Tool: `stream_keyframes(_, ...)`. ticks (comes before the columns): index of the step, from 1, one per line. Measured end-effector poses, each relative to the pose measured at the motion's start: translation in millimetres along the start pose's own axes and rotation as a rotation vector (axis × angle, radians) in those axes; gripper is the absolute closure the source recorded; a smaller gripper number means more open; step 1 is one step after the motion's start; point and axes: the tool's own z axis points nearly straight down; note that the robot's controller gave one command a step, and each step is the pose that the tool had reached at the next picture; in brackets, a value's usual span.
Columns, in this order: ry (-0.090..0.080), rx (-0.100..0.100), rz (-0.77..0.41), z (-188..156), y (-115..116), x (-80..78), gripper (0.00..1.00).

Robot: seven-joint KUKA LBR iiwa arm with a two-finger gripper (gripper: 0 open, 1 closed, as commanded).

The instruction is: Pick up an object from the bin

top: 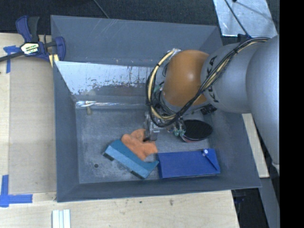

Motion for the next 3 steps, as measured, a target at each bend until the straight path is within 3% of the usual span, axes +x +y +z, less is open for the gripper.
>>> stream_keyframes(1,0.000,0.000,0.000,0,0,0.0,1.00)
stream_keyframes(2,0.009,0.000,0.001,-42,4,5.8,1.00)
stream_keyframes(3,-0.001,0.001,-0.010,-68,-2,-10.8,0.00)
